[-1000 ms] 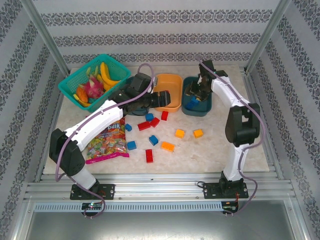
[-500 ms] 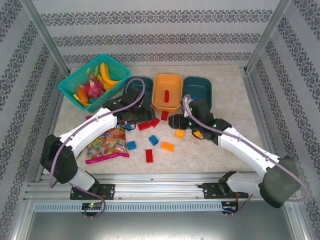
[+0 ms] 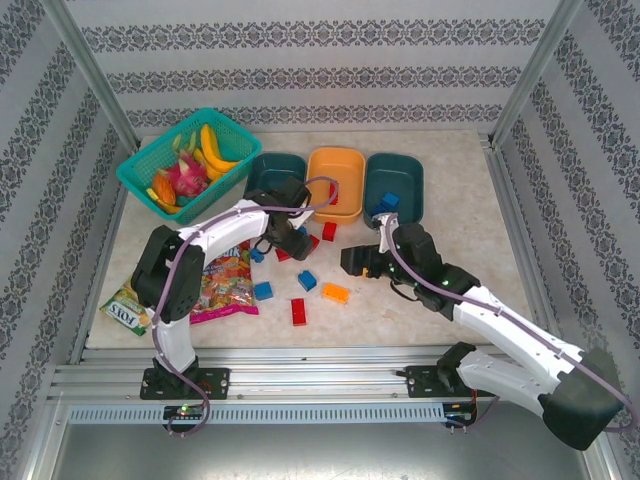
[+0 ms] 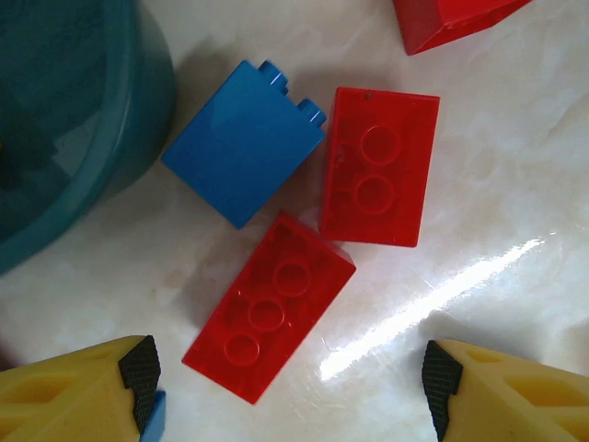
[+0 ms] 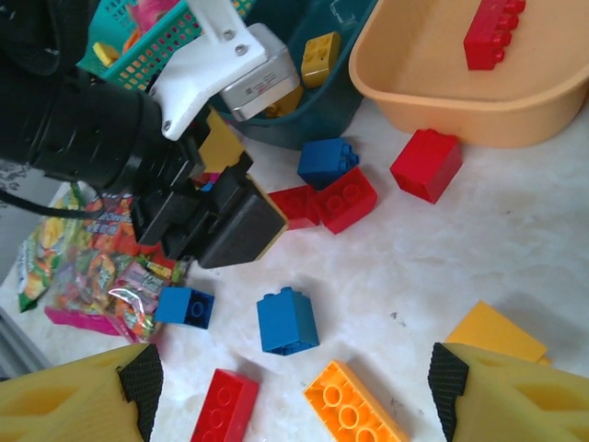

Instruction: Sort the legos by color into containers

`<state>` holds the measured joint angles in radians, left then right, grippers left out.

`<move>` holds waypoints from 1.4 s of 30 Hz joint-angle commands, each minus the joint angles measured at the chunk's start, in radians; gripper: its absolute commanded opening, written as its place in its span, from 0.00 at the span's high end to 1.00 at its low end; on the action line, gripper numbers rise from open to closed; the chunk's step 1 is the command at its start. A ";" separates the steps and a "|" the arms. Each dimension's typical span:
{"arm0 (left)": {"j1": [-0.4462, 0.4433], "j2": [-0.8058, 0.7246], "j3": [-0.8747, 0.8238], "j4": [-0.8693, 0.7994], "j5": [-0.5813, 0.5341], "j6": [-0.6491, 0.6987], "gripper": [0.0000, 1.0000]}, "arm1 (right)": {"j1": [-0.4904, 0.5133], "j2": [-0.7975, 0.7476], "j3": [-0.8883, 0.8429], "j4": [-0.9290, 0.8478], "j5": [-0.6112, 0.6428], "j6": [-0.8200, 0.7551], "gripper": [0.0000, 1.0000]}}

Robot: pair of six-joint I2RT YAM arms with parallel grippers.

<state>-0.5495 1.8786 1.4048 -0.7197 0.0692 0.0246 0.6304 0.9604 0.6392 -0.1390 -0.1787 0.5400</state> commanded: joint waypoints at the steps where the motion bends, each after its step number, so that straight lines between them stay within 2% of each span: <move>1: 0.010 0.045 0.044 0.010 -0.008 0.128 0.22 | -0.004 -0.047 -0.028 0.013 -0.040 0.043 0.19; 3: 0.010 0.075 0.059 -0.003 -0.011 0.145 0.23 | -0.005 -0.073 -0.035 -0.004 -0.025 0.057 0.16; 8: 0.015 0.115 0.070 -0.010 -0.006 0.148 0.25 | -0.027 -0.109 -0.038 -0.033 -0.018 0.073 0.16; 13: 0.016 0.129 0.048 -0.002 -0.013 0.125 0.31 | -0.043 -0.103 -0.033 -0.037 -0.024 0.079 0.16; 20: 0.016 0.125 0.001 0.029 -0.008 0.094 0.59 | -0.054 -0.066 -0.016 -0.027 -0.030 0.079 0.16; 28: 0.012 0.085 -0.049 0.051 -0.044 0.074 0.58 | -0.065 -0.027 0.014 -0.018 -0.036 0.081 0.16; 31: 0.010 0.082 -0.047 0.044 -0.064 0.054 0.65 | -0.067 -0.011 0.027 -0.017 -0.037 0.079 0.17; 34: 0.005 0.026 -0.045 0.039 -0.091 0.005 0.67 | -0.071 -0.005 0.051 -0.024 -0.032 0.074 0.17; 38: 0.004 -0.080 0.039 -0.030 -0.070 -0.103 0.68 | -0.077 -0.020 0.093 -0.037 0.019 0.065 0.17; 42: 0.005 -0.076 0.186 -0.099 0.004 -0.200 0.68 | -0.090 -0.025 0.112 0.020 0.099 0.087 0.17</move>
<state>-0.5476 1.8343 1.4841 -0.7544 0.0299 -0.0624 0.5575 0.9474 0.7158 -0.1665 -0.1585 0.6079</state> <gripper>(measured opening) 0.334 0.829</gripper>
